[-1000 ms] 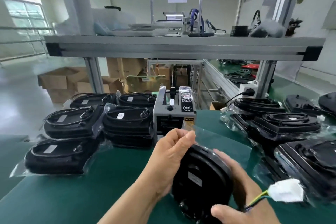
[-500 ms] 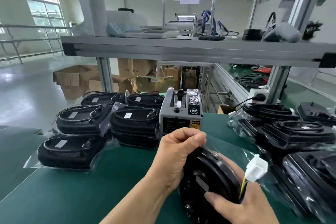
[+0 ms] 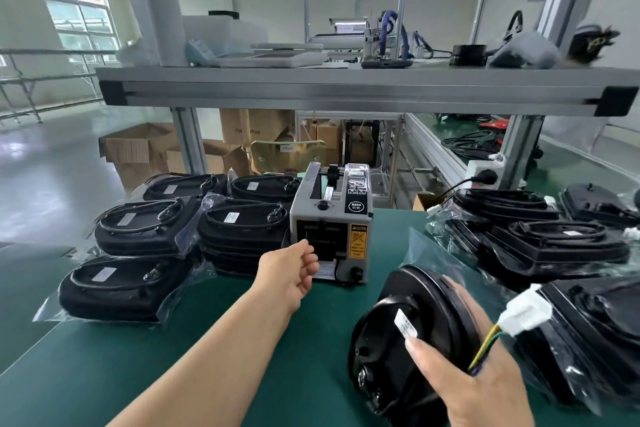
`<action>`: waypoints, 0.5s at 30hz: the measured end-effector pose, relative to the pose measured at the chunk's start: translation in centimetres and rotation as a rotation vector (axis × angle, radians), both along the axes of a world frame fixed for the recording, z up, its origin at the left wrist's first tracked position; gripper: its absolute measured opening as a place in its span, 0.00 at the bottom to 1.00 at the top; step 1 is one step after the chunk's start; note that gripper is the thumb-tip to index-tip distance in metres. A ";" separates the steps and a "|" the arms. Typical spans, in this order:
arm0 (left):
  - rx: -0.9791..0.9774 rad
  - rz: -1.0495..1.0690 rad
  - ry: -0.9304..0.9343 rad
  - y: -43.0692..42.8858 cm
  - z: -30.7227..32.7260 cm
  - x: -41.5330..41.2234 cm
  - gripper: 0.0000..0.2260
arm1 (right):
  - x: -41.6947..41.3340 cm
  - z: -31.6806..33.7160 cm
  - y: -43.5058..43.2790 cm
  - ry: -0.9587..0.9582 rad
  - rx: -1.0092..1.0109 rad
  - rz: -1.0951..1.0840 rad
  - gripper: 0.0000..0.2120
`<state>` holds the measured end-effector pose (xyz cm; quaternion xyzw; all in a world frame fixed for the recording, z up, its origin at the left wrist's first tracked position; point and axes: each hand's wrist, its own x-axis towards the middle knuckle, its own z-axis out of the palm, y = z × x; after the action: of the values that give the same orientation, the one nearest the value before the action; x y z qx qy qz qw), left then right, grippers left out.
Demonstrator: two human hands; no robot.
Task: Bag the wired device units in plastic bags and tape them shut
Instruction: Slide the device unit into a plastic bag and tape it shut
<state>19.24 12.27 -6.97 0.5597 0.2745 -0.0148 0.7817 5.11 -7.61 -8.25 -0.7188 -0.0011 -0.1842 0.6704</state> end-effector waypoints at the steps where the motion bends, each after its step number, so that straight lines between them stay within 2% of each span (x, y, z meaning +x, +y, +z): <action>1: -0.003 -0.003 0.018 -0.2 0.0 0.4 0.08 | 0.1 0.0 -0.1 0.002 0.020 0.006 0.34; 5: -0.013 0.003 0.015 -0.8 0.1 1.3 0.08 | 0.0 0.4 -0.1 -0.011 0.026 0.030 0.37; 9: -0.037 0.000 0.039 -1.4 0.6 1.6 0.06 | -0.3 0.8 0.0 -0.006 0.070 0.024 0.32; 15: -0.129 0.061 0.069 -2.1 1.1 2.4 0.06 | -0.6 1.0 0.5 0.018 0.070 0.044 0.33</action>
<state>21.65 10.21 -5.83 0.4988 0.3166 -0.0279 0.8063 4.48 -7.07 -7.25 -0.6963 -0.0043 -0.1629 0.6990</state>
